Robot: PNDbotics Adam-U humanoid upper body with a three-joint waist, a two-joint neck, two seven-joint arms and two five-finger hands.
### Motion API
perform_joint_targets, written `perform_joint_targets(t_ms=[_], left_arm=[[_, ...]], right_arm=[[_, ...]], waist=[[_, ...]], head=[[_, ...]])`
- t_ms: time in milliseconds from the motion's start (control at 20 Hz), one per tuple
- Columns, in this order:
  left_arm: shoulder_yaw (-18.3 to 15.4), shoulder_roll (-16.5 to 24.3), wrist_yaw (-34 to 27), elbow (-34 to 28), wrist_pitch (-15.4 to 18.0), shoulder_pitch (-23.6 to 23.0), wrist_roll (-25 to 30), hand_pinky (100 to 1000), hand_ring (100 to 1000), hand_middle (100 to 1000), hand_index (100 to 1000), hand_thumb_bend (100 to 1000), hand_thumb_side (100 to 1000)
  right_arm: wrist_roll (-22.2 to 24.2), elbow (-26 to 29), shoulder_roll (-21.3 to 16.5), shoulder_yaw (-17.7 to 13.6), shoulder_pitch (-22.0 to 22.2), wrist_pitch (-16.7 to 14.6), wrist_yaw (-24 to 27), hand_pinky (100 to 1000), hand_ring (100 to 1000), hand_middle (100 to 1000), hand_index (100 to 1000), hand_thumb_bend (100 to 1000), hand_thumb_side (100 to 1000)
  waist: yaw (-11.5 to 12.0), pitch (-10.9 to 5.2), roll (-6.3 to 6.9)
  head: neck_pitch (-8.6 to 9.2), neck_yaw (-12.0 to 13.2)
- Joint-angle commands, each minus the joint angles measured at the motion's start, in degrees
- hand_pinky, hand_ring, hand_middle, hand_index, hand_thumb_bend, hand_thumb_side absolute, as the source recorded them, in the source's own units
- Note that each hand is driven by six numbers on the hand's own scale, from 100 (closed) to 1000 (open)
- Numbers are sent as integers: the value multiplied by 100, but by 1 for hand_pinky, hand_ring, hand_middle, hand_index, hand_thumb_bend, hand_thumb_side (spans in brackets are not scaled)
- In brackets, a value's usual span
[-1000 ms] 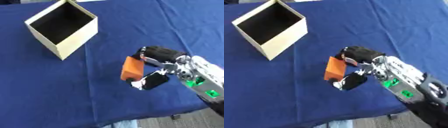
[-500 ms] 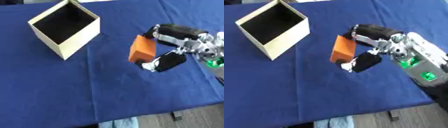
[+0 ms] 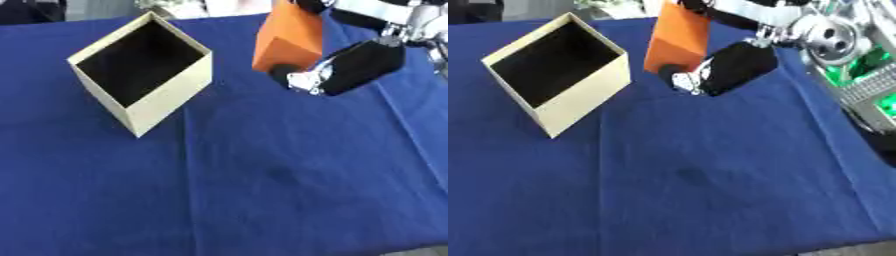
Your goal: Pick up objects on the table and place them in the box.
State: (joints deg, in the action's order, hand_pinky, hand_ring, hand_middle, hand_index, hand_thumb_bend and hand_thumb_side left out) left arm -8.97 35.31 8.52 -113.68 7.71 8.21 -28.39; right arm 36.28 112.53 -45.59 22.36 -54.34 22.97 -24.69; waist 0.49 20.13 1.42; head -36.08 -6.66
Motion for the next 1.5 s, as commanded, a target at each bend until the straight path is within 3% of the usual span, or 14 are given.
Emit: perform_joint_targets(t_ms=[50,250,550,900,1200,1450,1500], left_arm=[[-2,101,-23,-91,52,91,18,683,624,678,783,685,896],[31,97,-29,-91,91,179,52,683,624,679,783,683,896],[87,101,-83,-91,116,342,119,683,623,680,783,682,896],[167,142,-148,-91,141,512,226,683,623,681,783,679,896],[240,189,-199,-91,176,708,323,683,623,682,783,677,896],[246,177,-227,-91,179,752,351,683,623,683,782,674,896],[247,174,-232,-91,180,759,354,683,623,683,782,658,900]], right_arm=[[-20,-291,60,-133,-340,47,8,811,780,458,662,100,488],[-68,-863,398,-92,-744,-21,-14,807,777,455,659,100,490],[-252,-1919,1012,-77,-1315,-207,-263,789,773,449,653,100,497],[-557,-3389,1749,-190,-1856,-661,-739,781,772,450,654,100,519],[-822,-4210,2161,-326,-2120,-1064,-1177,784,775,453,657,100,495],[-855,-4492,2321,-300,-2144,-1277,-1317,784,775,456,658,100,487],[-844,-4518,2335,-286,-2138,-1299,-1338,785,775,454,659,100,370]], waist=[[64,-58,-26],[204,23,-88],[439,118,-190],[820,201,-336],[1180,278,-523],[1327,312,-620],[1337,314,-631]], head=[[286,-161],[413,-224],[379,-279],[327,-579],[371,-857],[362,-921],[355,-922]])
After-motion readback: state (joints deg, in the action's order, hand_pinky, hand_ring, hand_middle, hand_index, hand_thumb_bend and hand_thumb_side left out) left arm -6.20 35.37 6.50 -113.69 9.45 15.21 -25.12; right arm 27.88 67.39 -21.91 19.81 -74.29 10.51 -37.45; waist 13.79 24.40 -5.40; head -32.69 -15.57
